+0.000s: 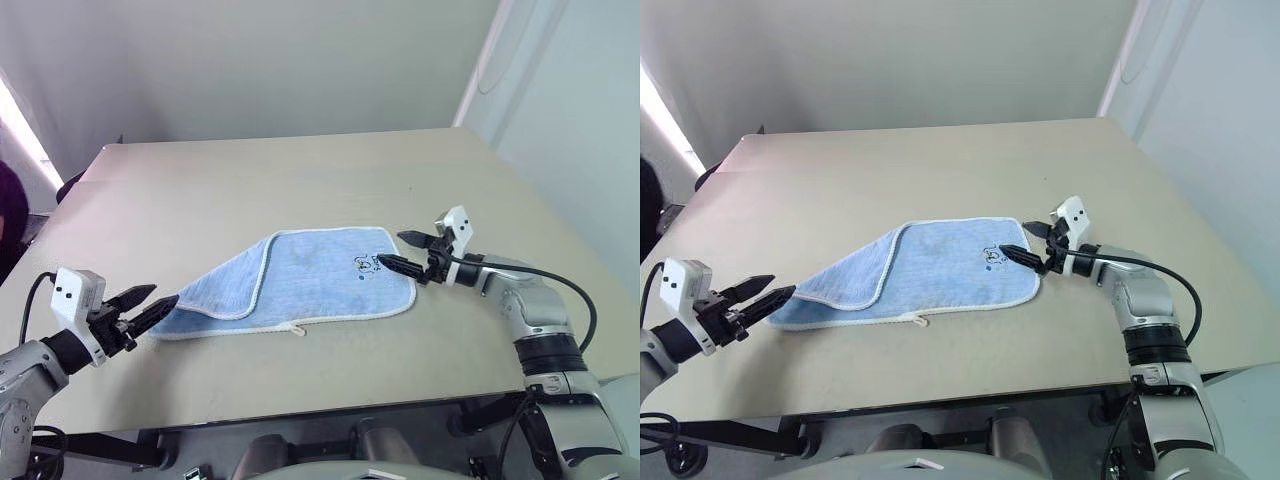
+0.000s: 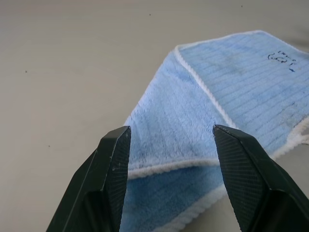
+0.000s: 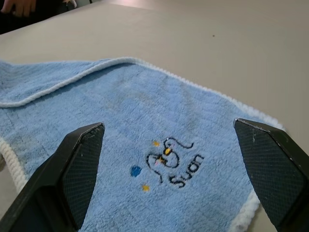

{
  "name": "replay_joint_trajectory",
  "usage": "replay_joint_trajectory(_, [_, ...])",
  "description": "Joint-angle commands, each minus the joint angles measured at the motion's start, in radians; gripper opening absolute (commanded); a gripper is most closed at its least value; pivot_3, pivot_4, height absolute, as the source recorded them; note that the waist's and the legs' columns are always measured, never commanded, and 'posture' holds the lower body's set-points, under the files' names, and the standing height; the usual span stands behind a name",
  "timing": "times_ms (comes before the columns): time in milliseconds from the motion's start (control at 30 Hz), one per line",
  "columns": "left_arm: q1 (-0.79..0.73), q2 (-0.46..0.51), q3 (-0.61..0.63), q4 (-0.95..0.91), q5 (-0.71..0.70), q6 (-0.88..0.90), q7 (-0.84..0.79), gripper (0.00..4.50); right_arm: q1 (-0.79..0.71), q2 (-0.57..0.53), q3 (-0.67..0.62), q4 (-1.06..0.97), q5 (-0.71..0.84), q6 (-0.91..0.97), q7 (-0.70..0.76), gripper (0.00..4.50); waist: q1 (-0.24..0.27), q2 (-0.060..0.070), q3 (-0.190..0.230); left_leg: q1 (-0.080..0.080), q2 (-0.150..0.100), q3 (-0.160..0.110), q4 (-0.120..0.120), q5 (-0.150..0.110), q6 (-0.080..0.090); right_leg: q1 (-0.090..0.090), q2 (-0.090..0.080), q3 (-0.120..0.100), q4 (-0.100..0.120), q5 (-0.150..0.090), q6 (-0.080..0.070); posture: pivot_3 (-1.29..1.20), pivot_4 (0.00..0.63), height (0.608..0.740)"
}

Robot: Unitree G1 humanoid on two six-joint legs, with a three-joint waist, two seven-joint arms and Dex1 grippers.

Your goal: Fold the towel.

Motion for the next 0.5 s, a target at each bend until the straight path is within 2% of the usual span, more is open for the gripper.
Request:
replay_joint_trajectory(33, [-0.028,0.01,0.009,-0.006,-0.016,0.005,0.001,2.87,-0.04,0.004,-0.002,0.001,-0.007,-0.019,0.001,4.48,0.0,0.0,0.0,0.0,0.0,0.0,0.0,0.0,0.0,0.0,0.0,0.0,0.0,0.0,0.0,0.0,0.0,0.74])
replay_joint_trajectory(167, [-0.052,0.005,-0.004,0.014,-0.021,0.022,0.006,2.87,-0.055,0.029,0.001,0.001,-0.015,-0.03,-0.028,4.48,-0.001,0.0,0.0,0.0,0.0,0.0,0.0,0.0,0.0,0.0,0.0,0.0,0.0,0.0,0.0,0.0,0.0,0.74])
replay_joint_trajectory(267, [-0.048,-0.009,-0.035,-0.008,-0.013,0.016,-0.001,2.87,-0.107,0.047,0.0,0.044,0.0,0.073,-0.05,4.48,-0.002,0.0,0.0,0.0,0.0,0.0,0.0,0.0,0.0,0.0,0.0,0.0,0.0,0.0,0.0,0.0,0.0,0.74])
replay_joint_trajectory(367, [-0.063,-0.023,-0.06,-0.001,0.004,0.002,0.013,2.87,-0.169,0.079,0.001,0.128,-0.024,0.128,-0.117,4.48,-0.001,0.0,0.0,0.0,0.0,0.0,0.0,0.0,0.0,0.0,0.0,0.0,0.0,0.0,0.0,0.0,0.0,0.74])
replay_joint_trajectory(500, [-0.084,-0.032,-0.085,-0.008,-0.001,-0.004,0.009,2.87,-0.266,0.149,-0.009,0.286,-0.077,0.067,-0.249,4.48,-0.002,0.0,0.0,0.0,0.0,-0.001,0.0,0.0,-0.001,-0.001,0.0,0.0,0.001,0.001,-0.001,0.0,0.0,0.74])
